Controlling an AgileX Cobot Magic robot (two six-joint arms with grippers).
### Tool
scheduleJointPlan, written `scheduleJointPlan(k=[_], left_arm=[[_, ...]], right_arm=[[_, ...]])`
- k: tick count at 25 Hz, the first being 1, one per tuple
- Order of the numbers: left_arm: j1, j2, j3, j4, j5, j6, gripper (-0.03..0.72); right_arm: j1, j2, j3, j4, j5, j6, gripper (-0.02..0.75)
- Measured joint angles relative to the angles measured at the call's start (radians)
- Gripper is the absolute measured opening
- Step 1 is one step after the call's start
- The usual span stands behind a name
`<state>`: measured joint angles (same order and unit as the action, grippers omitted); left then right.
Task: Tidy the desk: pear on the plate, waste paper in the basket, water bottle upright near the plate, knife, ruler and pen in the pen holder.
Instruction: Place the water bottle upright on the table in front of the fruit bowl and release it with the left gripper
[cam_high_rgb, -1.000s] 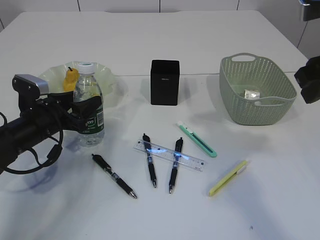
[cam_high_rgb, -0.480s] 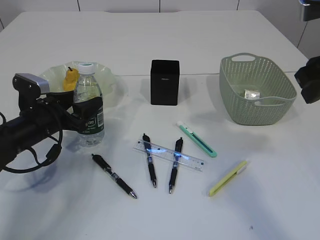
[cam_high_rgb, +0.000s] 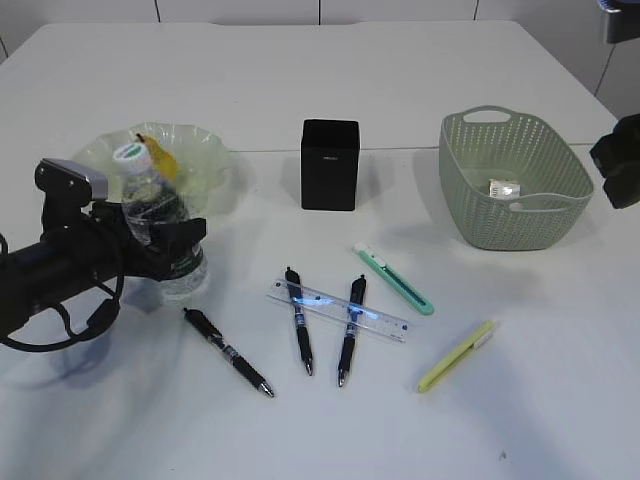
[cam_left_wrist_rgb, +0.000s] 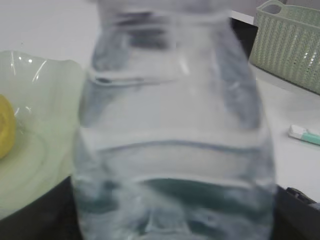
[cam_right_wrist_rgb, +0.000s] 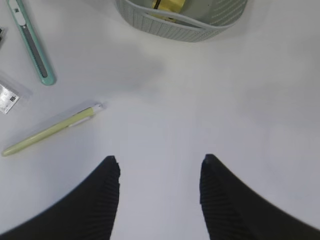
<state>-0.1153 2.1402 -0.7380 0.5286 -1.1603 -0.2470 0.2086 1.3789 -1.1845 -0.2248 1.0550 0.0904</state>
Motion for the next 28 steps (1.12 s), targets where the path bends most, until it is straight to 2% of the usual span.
scheduleJointPlan(k=[9, 28], left_arm=[[0.0, -0.089, 0.0, 0.0, 0.005, 0.002, 0.599], [0.0, -0.266, 0.004, -0.002, 0.005, 0.002, 0.599]], right_arm=[[0.0, 0.0, 0.0, 0.0, 0.004, 0.0, 0.391], [0.0, 0.0, -0.039, 0.0, 0.021, 0.0, 0.391]])
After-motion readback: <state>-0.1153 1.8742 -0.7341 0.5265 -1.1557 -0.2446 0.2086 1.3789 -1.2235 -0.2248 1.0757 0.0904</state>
